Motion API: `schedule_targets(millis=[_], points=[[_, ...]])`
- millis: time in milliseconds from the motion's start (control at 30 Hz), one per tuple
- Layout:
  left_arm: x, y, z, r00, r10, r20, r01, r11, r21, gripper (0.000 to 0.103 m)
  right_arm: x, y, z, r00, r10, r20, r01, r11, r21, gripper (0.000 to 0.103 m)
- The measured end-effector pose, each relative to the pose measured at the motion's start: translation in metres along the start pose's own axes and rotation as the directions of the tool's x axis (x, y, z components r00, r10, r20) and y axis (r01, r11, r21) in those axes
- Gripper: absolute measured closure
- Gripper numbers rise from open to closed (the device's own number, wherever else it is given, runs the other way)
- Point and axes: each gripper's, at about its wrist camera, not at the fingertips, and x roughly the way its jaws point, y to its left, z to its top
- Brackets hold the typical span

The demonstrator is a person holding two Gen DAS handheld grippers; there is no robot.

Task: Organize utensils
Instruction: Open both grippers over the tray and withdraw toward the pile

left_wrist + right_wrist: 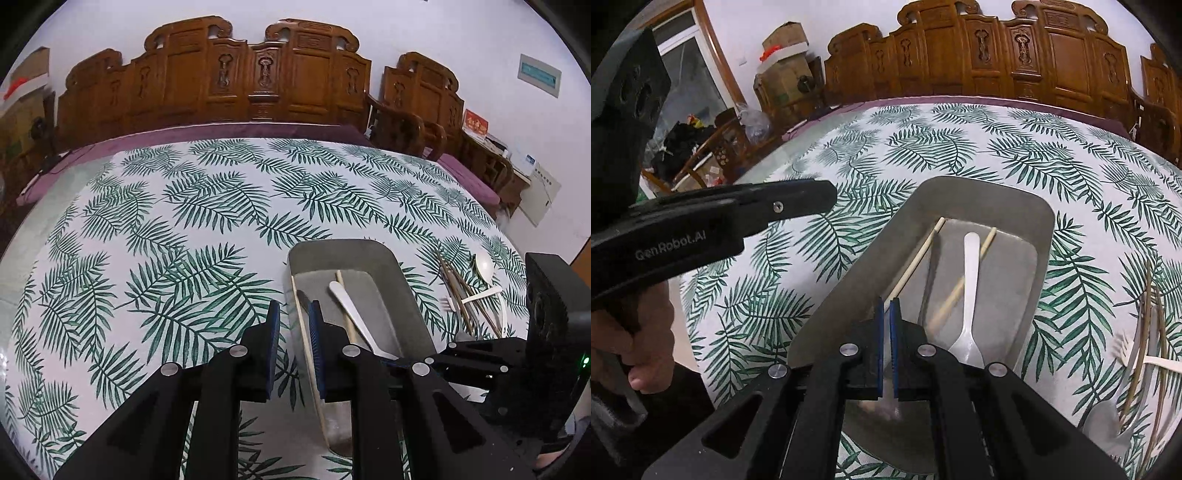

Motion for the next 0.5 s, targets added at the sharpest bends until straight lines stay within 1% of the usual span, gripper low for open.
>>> schedule_targets(millis=[100,233,400,500], points=[[0.001,-0.002,0.000,1.000,-0.005,-0.001,0.005,1.000,0.001,0.088,-0.009,-0.003,0.000,1.000,0.004,0.012,-0.004,1.000,0.004,0.097],[0.001,-0.010,0.000,1.000,-0.019,0.003,0.019,1.000,0.010,0.088,-0.035,-0.012,0.001,0.999,-0.013,0.050,0.013,1.000,-0.002,0.097],[0.001,-0.024,0.000,0.999,-0.049,0.009,0.049,0.998,0.030,0.084,-0.080,-0.038,0.000,0.989,-0.106,0.106,0.108,0.994,-0.012,0.097],[0.003,-0.036,0.000,0.997,-0.071,0.009,0.071,0.996,0.047,0.084,-0.100,-0.060,-0.005,0.978,-0.175,0.115,0.178,0.984,-0.015,0.097]])
